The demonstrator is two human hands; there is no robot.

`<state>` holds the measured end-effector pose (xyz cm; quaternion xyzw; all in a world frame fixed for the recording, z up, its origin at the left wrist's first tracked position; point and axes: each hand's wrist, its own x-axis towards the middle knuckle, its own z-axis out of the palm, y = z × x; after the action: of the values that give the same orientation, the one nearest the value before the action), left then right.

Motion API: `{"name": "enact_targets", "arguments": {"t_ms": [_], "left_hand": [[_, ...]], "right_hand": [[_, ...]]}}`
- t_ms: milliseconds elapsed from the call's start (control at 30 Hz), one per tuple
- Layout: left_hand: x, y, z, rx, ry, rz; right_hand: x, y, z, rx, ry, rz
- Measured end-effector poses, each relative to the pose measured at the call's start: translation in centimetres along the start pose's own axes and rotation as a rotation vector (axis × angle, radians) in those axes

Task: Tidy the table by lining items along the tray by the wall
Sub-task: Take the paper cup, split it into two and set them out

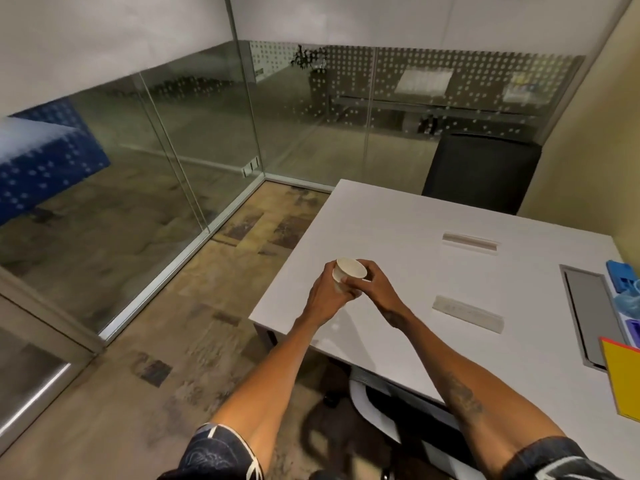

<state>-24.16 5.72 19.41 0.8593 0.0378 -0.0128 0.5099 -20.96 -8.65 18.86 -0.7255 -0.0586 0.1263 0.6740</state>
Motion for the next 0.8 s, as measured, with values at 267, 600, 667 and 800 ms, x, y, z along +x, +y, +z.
{"name": "enact_targets", "arguments": {"t_ms": [267,600,667,800], "left_hand": [[7.6,-2.2,-3.5,0.088,-0.064,-0.039],[23.1,-3.1,-6.7,0.118,-0.288,-0.006],[25.5,-3.4,-6.9,0.145,-0.340,-0.002],[28.5,-3.8,-7.0,0.186,-0.421,0.030]], "right_hand": [[7.7,0.9,3.0,0.071,0.076,0.018],[20.2,0.2,3.4,0.123,0.309,0.041],[22.0,0.2,3.4,0.130,0.357,0.043],[24.0,-0.2,3.5,0.162,0.453,0.047]]}}
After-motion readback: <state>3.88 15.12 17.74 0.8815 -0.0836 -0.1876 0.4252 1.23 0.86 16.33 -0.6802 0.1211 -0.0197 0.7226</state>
